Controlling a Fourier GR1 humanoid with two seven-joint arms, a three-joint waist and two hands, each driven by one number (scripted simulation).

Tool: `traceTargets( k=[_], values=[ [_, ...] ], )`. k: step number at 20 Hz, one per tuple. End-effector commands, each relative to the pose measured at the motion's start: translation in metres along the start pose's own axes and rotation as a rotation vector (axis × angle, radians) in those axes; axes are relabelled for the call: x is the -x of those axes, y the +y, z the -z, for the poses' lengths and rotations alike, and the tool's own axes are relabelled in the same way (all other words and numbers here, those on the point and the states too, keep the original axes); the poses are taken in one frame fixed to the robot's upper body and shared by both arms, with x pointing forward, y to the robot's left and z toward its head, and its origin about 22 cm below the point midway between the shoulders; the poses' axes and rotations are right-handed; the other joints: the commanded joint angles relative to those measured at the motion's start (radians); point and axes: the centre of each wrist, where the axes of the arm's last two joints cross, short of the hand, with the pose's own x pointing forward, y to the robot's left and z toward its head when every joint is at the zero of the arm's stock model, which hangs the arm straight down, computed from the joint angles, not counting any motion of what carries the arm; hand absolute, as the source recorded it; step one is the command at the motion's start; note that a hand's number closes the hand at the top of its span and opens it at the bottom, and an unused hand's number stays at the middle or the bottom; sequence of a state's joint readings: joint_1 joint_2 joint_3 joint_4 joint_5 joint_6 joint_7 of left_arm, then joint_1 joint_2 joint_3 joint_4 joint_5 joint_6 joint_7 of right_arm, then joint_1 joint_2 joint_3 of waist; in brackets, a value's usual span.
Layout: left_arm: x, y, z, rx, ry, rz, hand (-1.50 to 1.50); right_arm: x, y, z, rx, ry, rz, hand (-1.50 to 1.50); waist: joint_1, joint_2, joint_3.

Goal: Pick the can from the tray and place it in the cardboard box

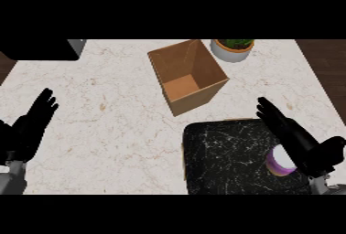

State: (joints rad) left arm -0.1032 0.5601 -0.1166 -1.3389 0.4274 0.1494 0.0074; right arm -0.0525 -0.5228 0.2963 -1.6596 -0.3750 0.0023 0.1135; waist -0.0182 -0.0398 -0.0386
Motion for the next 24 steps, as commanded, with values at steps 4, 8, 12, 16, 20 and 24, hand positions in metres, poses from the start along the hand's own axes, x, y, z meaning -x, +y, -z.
traceTargets(
  k=[4, 8, 12, 16, 20, 24],
  values=[
    [-0.025, -0.039, -0.002, -0.013, -0.144, -0.118, 0.00, -0.048, -0.123, -0.018, 0.247, -0.145, -0.057, 1.50, 0.023, 0.036, 0.041],
    [-0.045, -0.061, 0.003, 0.029, -0.161, -0.192, 0.00, -0.056, -0.176, -0.045, 0.310, 0.068, -0.529, 1.50, 0.031, 0.047, 0.043],
    [-0.035, -0.068, -0.007, 0.022, -0.140, -0.192, 0.00, -0.014, -0.205, -0.066, 0.324, -0.147, -0.508, -1.50, 0.031, 0.044, 0.043],
    [-0.060, -0.072, -0.001, 0.029, -0.125, -0.191, 0.00, -0.051, -0.222, -0.056, 0.127, -0.192, -0.619, -1.50, 0.037, 0.044, 0.041],
    [-0.060, -0.087, -0.013, 0.027, -0.140, -0.191, 0.00, -0.100, -0.222, -0.053, -0.035, -0.036, -0.841, -1.50, 0.043, 0.040, 0.039],
    [-0.053, -0.080, -0.018, 0.038, -0.121, -0.194, 0.00, -0.131, -0.219, -0.058, -0.263, 0.167, -0.914, -1.50, 0.043, 0.038, 0.037]
  ],
)
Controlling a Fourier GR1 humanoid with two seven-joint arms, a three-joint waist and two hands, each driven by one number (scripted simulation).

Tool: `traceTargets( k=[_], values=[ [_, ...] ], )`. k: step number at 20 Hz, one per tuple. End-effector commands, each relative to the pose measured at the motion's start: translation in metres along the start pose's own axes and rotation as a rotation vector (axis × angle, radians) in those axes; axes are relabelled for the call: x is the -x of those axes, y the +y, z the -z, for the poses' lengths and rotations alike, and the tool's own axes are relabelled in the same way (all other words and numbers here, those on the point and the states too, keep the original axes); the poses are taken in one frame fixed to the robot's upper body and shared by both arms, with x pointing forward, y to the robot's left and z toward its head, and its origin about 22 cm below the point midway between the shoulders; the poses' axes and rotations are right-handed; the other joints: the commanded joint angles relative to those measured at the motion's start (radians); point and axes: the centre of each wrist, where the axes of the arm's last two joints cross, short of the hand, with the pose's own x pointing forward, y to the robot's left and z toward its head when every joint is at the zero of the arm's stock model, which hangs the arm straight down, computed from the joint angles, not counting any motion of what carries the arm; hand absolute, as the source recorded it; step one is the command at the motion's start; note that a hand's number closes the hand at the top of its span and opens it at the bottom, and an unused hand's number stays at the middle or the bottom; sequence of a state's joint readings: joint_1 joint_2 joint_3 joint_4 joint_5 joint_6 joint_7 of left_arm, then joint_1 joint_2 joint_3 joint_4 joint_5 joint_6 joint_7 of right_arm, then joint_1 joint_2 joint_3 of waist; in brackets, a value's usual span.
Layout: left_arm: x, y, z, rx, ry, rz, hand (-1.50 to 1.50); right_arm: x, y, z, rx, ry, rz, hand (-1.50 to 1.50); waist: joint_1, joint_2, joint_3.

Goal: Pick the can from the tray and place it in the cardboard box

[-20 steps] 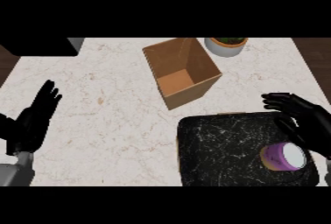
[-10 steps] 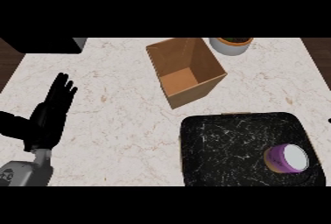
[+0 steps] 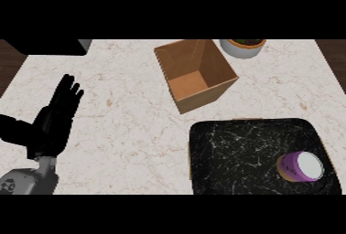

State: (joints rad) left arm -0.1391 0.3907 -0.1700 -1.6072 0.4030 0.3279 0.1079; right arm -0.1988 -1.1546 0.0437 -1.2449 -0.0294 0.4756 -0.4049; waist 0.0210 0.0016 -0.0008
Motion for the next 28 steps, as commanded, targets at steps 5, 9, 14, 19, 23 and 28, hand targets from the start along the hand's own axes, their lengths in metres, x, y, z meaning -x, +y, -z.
traceTargets(
  k=[5, 9, 14, 19, 23, 28],
  values=[
    [0.008, -0.002, -0.013, -0.007, 0.011, -0.003, 0.00, -0.051, -0.029, 0.021, -0.292, 0.103, -0.071, -1.50, -0.001, -0.001, 0.000],
    [-0.006, -0.004, -0.004, -0.011, 0.006, 0.001, 0.00, -0.068, -0.013, 0.036, -0.317, 0.041, -0.025, -1.50, -0.017, -0.002, 0.000],
    [0.005, 0.020, -0.004, -0.021, 0.005, 0.014, 0.00, -0.088, 0.016, 0.037, -0.341, 0.028, -0.002, -1.50, -0.027, -0.004, 0.000],
    [0.010, -0.006, -0.006, -0.033, 0.002, -0.011, 0.00, -0.110, 0.041, 0.044, -0.329, 0.096, -0.062, -1.50, -0.026, -0.004, 0.000],
    [-0.009, 0.011, -0.010, -0.021, 0.001, -0.008, 0.00, -0.092, 0.038, 0.045, -0.366, 0.145, -0.031, -1.50, -0.019, -0.003, 0.001],
    [0.009, 0.005, -0.009, -0.027, 0.014, 0.006, 0.00, -0.109, 0.089, 0.038, -0.365, 0.134, -0.021, -1.50, -0.028, -0.004, 0.001]
  ],
)
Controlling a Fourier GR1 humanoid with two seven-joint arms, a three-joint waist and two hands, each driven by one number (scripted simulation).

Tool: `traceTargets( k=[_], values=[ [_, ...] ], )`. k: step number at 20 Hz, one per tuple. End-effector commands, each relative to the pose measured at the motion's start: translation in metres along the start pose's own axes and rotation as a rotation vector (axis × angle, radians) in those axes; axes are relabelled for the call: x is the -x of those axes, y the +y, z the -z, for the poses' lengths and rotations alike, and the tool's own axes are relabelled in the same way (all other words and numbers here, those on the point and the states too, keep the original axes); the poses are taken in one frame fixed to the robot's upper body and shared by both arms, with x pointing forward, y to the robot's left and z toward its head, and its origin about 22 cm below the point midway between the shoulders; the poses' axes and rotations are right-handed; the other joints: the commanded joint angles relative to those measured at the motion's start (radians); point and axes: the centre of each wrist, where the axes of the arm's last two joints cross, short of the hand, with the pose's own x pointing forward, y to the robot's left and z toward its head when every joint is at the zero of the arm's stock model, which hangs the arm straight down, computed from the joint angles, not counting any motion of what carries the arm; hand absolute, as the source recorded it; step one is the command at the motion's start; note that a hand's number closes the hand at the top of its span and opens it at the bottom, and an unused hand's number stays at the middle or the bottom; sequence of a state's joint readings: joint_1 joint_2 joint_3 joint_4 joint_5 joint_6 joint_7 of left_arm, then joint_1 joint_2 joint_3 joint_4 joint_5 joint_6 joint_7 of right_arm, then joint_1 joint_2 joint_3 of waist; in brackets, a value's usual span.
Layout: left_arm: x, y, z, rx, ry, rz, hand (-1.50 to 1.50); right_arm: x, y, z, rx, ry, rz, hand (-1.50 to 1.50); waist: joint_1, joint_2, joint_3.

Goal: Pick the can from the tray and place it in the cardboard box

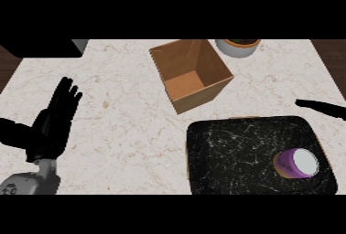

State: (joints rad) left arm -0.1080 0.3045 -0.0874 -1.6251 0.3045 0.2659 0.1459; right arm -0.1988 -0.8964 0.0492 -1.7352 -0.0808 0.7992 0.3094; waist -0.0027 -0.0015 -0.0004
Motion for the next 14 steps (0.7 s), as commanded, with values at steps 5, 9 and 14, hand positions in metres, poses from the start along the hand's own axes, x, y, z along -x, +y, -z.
traceTargets(
  k=[5, 9, 14],
  values=[
    [0.008, -0.014, 0.009, 0.009, 0.004, 0.009, 0.00, 0.008, 0.031, 0.011, 0.040, 0.021, 0.009, -1.50, -0.001, 0.001, 0.000],
    [-0.020, 0.013, -0.004, 0.007, -0.003, -0.005, 0.00, 0.010, 0.026, 0.012, 0.029, 0.037, 0.008, -1.50, 0.005, 0.001, 0.000],
    [-0.010, -0.018, 0.002, 0.022, 0.001, -0.004, 0.00, 0.011, 0.040, 0.035, 0.011, 0.030, 0.033, -1.50, 0.004, 0.002, 0.001]
  ],
)
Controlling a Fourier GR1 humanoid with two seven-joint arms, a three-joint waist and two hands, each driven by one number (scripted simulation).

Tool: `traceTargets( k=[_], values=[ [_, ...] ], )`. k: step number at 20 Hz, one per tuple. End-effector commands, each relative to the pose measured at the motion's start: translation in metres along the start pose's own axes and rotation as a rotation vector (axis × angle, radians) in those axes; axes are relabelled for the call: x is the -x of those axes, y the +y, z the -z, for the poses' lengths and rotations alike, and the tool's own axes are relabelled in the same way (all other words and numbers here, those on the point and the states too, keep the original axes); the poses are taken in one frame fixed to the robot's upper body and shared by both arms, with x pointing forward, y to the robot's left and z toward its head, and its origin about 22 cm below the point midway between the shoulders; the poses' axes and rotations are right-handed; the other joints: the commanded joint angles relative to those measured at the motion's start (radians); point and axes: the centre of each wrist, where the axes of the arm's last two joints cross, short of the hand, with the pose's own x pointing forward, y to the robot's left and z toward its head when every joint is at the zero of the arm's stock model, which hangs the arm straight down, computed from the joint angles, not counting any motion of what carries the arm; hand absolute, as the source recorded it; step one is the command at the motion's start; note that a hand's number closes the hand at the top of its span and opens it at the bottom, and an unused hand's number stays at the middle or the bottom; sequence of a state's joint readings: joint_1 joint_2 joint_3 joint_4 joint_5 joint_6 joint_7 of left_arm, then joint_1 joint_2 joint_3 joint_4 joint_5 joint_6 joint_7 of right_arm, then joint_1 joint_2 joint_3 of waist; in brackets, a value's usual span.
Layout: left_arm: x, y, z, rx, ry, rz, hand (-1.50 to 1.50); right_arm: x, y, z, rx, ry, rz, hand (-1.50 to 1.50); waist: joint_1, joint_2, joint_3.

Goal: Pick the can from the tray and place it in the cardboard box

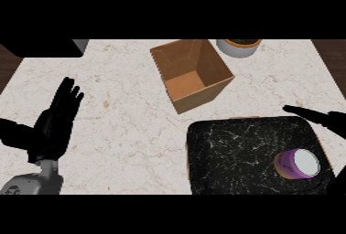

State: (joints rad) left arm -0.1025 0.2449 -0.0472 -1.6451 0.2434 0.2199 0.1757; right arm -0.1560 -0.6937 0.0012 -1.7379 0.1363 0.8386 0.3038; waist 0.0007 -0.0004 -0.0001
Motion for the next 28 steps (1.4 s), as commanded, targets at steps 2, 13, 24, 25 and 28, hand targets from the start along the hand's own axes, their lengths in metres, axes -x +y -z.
traceTargets(
  k=[2, 13, 24, 25, 28],
  values=[
    [-0.012, 0.012, 0.005, 0.000, -0.025, -0.007, 0.00, 0.003, 0.019, 0.011, -0.009, 0.005, 0.012, -1.50, 0.000, 0.000, 0.000],
    [0.005, -0.022, -0.002, -0.017, -0.002, -0.008, 0.00, 0.011, 0.020, 0.005, -0.011, 0.046, -0.057, -1.50, -0.002, 0.000, 0.000],
    [0.004, -0.008, -0.013, -0.004, -0.009, -0.011, 0.00, 0.022, 0.046, 0.029, -0.043, 0.050, -0.060, -1.50, -0.001, -0.001, 0.000],
    [0.002, -0.001, 0.002, -0.011, 0.009, 0.004, 0.00, 0.014, 0.049, 0.039, -0.037, 0.045, -0.065, -1.50, -0.001, 0.000, 0.000],
    [0.004, 0.011, -0.013, -0.003, 0.001, -0.011, 0.00, 0.038, 0.063, 0.047, -0.050, 0.067, -0.052, -1.50, 0.003, 0.000, 0.000]
  ],
)
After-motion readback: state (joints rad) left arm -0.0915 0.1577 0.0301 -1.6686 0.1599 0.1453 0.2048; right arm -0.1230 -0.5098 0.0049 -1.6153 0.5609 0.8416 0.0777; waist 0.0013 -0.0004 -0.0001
